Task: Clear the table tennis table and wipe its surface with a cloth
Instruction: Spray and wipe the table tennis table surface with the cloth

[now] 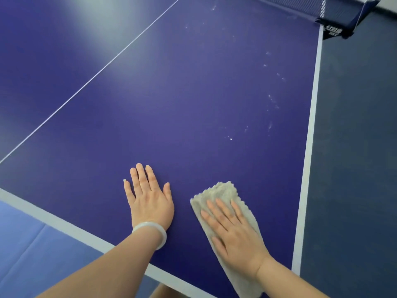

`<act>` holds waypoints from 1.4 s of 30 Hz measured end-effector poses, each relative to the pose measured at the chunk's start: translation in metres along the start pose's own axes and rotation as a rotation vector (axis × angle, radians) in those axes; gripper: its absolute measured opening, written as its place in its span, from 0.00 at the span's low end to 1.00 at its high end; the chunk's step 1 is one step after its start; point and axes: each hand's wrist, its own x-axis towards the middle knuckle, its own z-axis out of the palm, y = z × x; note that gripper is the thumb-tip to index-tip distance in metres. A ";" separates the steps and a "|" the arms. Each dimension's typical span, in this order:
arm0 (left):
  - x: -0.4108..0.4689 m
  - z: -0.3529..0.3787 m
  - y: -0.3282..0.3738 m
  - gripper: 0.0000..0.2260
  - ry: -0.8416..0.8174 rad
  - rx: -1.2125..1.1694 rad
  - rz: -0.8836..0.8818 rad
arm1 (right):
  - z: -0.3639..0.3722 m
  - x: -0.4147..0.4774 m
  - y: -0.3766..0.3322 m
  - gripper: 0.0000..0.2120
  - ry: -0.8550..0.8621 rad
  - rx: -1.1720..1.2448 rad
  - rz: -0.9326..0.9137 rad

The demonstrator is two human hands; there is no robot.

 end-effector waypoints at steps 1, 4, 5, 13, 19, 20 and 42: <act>0.000 0.000 0.000 0.33 0.003 0.000 -0.001 | 0.000 -0.007 0.012 0.31 -0.003 -0.018 -0.075; 0.000 0.002 0.000 0.32 0.018 0.009 -0.008 | -0.004 -0.009 0.062 0.30 0.002 -0.081 -0.070; 0.001 0.003 0.000 0.32 0.019 0.009 -0.010 | -0.006 -0.001 0.077 0.30 0.005 -0.079 0.012; 0.001 0.009 -0.001 0.31 0.049 0.022 -0.025 | -0.013 0.035 0.095 0.28 -0.005 0.011 0.339; 0.001 0.009 0.000 0.30 0.050 0.017 -0.043 | -0.017 0.032 0.102 0.28 -0.058 0.032 0.276; 0.001 0.008 0.003 0.29 0.051 -0.012 -0.063 | -0.018 0.033 0.103 0.28 -0.063 0.036 0.263; -0.039 0.021 0.173 0.33 0.041 -0.023 -0.595 | -0.019 0.030 0.221 0.29 -0.008 -0.004 -0.312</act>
